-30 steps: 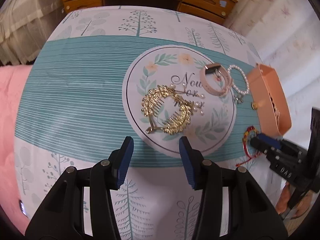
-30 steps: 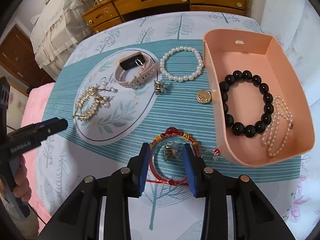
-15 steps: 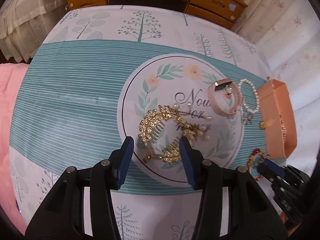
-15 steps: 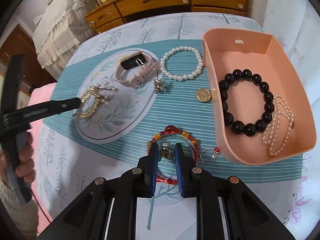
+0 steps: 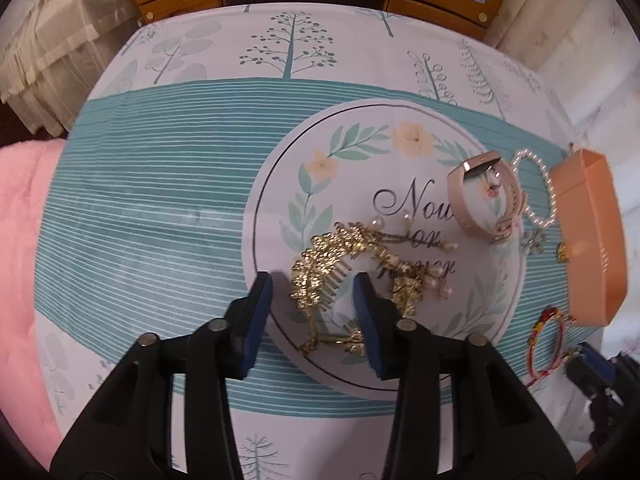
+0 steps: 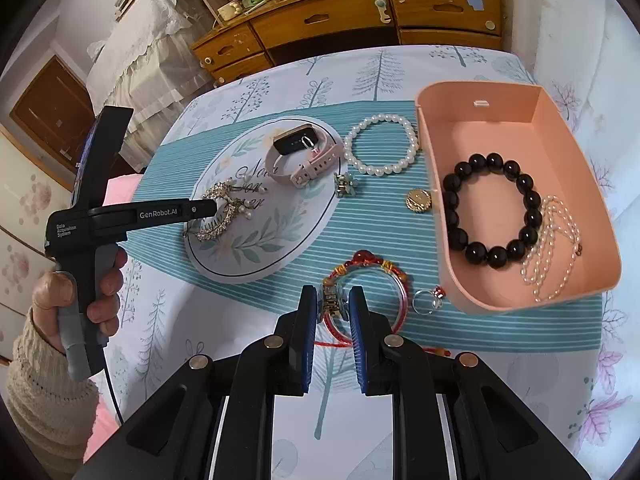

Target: Organize jewelry

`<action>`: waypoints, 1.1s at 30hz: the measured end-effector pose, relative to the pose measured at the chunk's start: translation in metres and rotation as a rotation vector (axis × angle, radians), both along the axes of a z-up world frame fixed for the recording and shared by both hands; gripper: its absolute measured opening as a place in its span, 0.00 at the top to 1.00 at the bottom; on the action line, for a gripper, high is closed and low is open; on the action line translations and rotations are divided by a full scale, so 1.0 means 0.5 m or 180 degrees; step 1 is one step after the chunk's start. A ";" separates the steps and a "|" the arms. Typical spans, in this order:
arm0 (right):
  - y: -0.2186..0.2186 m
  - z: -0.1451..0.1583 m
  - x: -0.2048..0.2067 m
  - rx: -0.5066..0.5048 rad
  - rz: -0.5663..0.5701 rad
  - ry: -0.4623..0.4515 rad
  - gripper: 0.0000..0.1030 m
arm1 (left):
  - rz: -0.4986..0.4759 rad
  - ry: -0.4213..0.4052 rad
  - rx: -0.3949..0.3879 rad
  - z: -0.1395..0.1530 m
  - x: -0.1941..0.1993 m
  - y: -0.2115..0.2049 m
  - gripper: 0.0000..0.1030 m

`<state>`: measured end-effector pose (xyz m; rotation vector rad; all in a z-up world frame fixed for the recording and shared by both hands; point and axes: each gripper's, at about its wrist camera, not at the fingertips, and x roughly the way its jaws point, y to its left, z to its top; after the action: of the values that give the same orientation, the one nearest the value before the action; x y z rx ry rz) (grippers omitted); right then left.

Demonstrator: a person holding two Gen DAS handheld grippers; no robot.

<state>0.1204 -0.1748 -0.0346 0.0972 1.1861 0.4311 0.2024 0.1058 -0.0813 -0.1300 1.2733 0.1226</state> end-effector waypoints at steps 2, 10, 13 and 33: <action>-0.008 0.000 -0.002 0.0034 -0.0015 0.0018 0.84 | -0.0031 0.0036 0.0018 0.001 -0.002 -0.003 0.77; -0.018 0.007 -0.009 0.0112 -0.0030 -0.0003 0.84 | -0.0007 0.0041 -0.0027 0.001 -0.022 -0.003 0.81; -0.018 0.016 -0.016 0.0132 -0.0019 -0.0032 0.84 | -0.0002 -0.0035 -0.0052 0.007 -0.034 -0.004 0.82; -0.090 0.163 -0.065 0.0295 -0.0075 -0.0447 0.84 | -0.0396 -0.0543 -0.0167 0.195 -0.104 -0.118 0.82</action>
<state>0.0877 -0.2199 0.0468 0.1584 1.0261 0.4648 0.1503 0.0469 0.0160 -0.1037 1.1116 -0.0285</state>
